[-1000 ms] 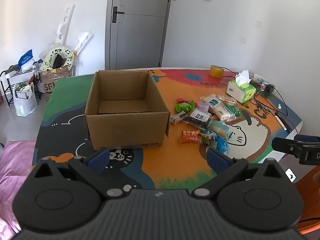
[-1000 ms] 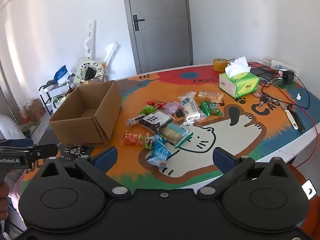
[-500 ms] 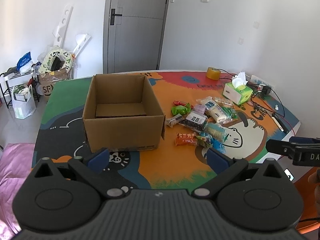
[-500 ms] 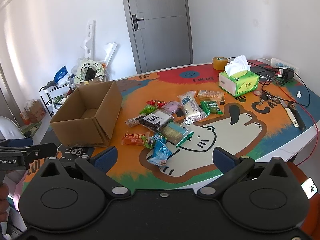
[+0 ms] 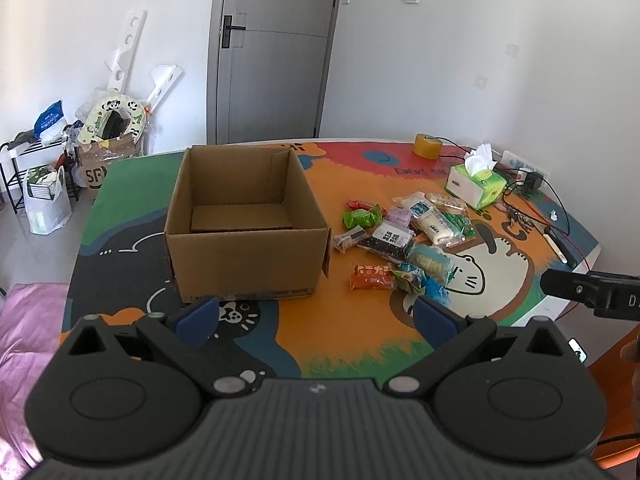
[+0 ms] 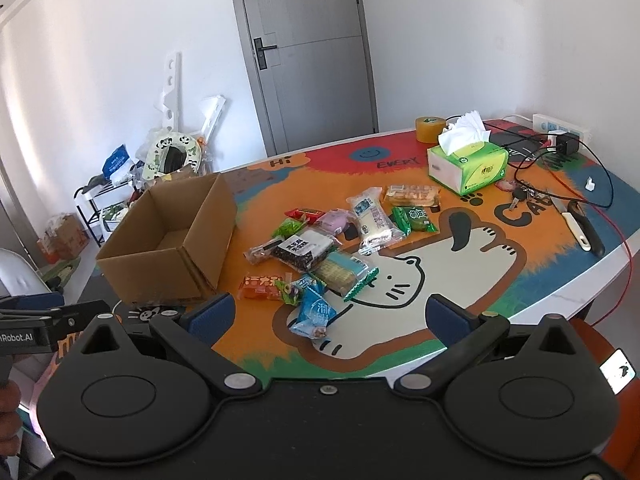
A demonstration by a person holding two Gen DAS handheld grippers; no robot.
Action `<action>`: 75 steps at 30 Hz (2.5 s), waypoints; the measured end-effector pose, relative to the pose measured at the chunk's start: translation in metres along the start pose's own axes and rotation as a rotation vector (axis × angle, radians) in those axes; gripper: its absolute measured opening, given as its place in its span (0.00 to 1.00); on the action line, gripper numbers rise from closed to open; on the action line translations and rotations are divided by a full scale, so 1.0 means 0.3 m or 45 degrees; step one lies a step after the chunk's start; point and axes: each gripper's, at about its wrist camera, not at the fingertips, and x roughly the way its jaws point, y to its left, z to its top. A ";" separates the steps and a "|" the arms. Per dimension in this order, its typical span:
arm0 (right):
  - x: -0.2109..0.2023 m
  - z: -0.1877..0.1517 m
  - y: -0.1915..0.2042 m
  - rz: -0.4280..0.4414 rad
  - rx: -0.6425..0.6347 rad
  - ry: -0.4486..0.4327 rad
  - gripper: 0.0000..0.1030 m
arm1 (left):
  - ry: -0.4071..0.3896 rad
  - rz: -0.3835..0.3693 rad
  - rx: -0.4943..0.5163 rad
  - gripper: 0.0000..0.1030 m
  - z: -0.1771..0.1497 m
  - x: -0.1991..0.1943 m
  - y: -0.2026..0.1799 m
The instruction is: Organize snacks
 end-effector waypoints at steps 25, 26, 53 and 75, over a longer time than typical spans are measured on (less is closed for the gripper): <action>-0.009 -0.010 0.009 0.002 -0.022 0.000 1.00 | -0.013 -0.008 0.013 1.00 0.000 -0.013 -0.016; -0.008 -0.011 0.009 -0.003 -0.023 0.002 1.00 | -0.012 -0.008 0.014 1.00 0.000 -0.013 -0.016; 0.094 -0.067 -0.042 0.035 0.016 0.022 1.00 | -0.002 -0.053 0.042 1.00 -0.056 0.106 -0.076; 0.330 -0.106 -0.141 0.231 0.142 0.121 0.59 | 0.008 -0.168 0.016 0.82 -0.070 0.359 -0.110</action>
